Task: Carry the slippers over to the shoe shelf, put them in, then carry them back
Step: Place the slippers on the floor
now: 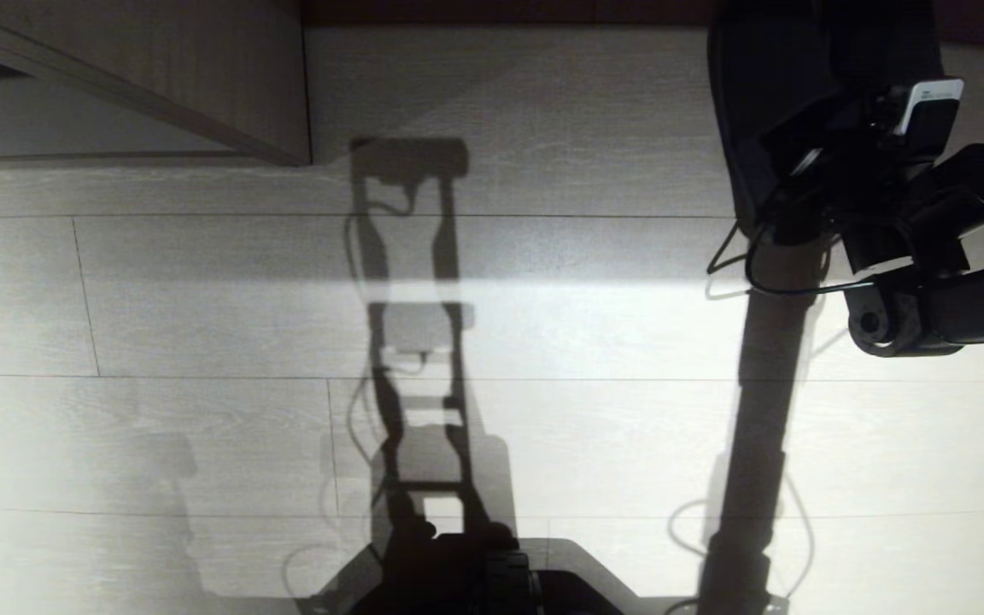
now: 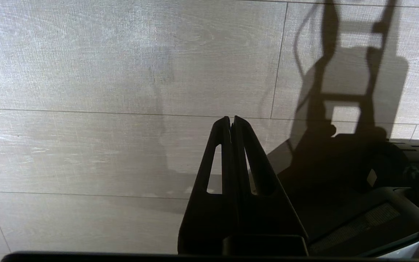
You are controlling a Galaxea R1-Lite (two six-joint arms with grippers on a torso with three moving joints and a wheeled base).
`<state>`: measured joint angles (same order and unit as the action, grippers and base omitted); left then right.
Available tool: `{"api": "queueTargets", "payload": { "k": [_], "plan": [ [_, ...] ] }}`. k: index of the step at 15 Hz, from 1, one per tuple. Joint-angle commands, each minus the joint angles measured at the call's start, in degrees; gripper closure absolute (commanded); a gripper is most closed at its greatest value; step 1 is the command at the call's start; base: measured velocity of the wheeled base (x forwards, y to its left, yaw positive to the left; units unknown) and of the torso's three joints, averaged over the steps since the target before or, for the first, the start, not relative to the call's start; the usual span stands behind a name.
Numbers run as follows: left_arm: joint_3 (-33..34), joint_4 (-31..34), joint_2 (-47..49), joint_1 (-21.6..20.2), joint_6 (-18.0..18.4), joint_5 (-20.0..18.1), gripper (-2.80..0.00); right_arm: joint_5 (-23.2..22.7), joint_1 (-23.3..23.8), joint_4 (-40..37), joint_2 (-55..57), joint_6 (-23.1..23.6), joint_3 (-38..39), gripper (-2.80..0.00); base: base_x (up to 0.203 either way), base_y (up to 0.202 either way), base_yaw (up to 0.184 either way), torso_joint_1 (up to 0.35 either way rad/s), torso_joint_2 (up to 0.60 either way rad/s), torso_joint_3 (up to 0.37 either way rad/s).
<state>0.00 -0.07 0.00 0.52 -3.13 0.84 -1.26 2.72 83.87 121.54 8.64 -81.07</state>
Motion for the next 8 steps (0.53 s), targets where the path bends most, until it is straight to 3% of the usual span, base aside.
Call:
{"api": "queueTargets", "payload": {
  "k": [1, 8],
  "plan": [
    [0.00, -0.01, 0.00, 0.00, -0.03, 0.04, 0.00, -0.10, 0.01, 0.50, -3.14, 0.13, 2.44, -2.80, 0.000, 0.000, 0.000, 0.000, 0.00, 0.000],
    [0.00, -0.01, 0.00, 0.00, -0.03, 0.04, 0.00, -0.15, 0.01, 0.50, -4.38, 1.02, 3.64, -2.80, 0.000, 0.000, 0.000, 0.000, 0.00, 0.000]
  ]
}}
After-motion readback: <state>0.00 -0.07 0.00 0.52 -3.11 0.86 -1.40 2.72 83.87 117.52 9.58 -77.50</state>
